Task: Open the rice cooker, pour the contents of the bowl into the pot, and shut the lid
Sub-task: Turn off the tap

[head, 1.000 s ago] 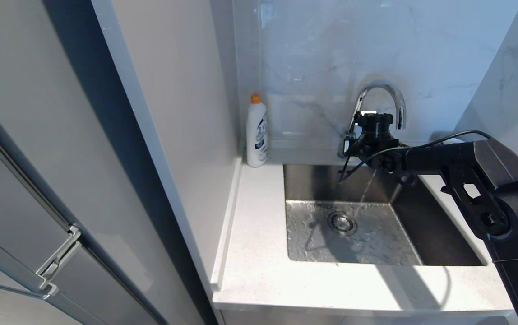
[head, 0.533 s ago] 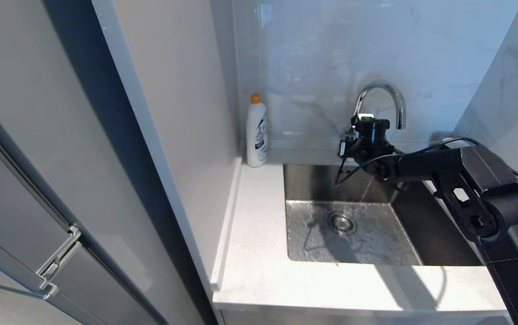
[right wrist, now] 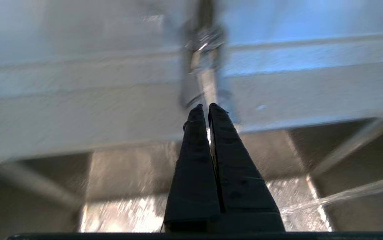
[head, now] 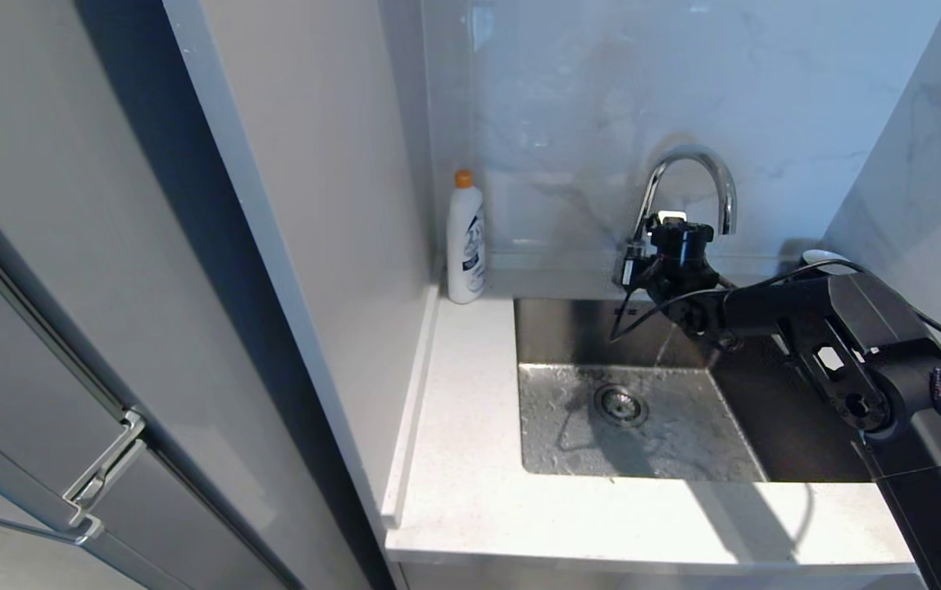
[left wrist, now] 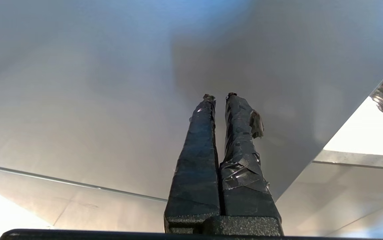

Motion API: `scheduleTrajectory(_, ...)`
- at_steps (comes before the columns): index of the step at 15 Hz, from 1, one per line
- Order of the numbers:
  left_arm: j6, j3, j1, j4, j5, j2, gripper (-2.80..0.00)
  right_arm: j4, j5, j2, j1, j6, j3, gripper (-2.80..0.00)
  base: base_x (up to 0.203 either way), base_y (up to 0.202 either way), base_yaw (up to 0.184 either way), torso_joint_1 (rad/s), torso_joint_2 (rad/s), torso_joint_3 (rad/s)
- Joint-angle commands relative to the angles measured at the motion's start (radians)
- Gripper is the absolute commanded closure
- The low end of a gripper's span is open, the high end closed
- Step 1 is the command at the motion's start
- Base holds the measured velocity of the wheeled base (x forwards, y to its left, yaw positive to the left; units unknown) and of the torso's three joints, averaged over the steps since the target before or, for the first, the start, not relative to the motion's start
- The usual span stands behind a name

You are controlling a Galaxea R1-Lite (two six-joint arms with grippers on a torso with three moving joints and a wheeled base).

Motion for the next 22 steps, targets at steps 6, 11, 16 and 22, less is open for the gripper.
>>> scheduleTrajectory(6, -0.001, 0.002, 0.0, 0.0, 0.001, 0.001, 0.0, -0.028, -0.001, 0.02, -0.001, 0.01, -0.009, 0.0, 0.0, 0.0, 0.0, 0.003, 0.0, -0.15)
scheduleTrajectory(11, -0.001, 0.002, 0.0, 0.0, 0.0, 0.001, 0.0, -0.093, -0.012, 0.01, -0.002, 0.015, -0.015, 0.0, 0.0, 0.0, 0.0, 0.002, 0.0, -0.09)
scheduleTrajectory(16, -0.001, 0.002, 0.0, 0.0, 0.0, 0.001, 0.0, -0.187, -0.052, -0.004, -0.01, 0.019, -0.02, 0.0, 0.0, 0.0, 0.0, 0.0, 0.0, 0.0)
scheduleTrajectory(22, -0.001, 0.002, 0.0, 0.0, 0.002, 0.001, 0.0, -0.196, -0.064, -0.034, -0.025, 0.019, -0.02, 0.0, 0.0, 0.0, 0.0, 0.0, 0.0, 0.0)
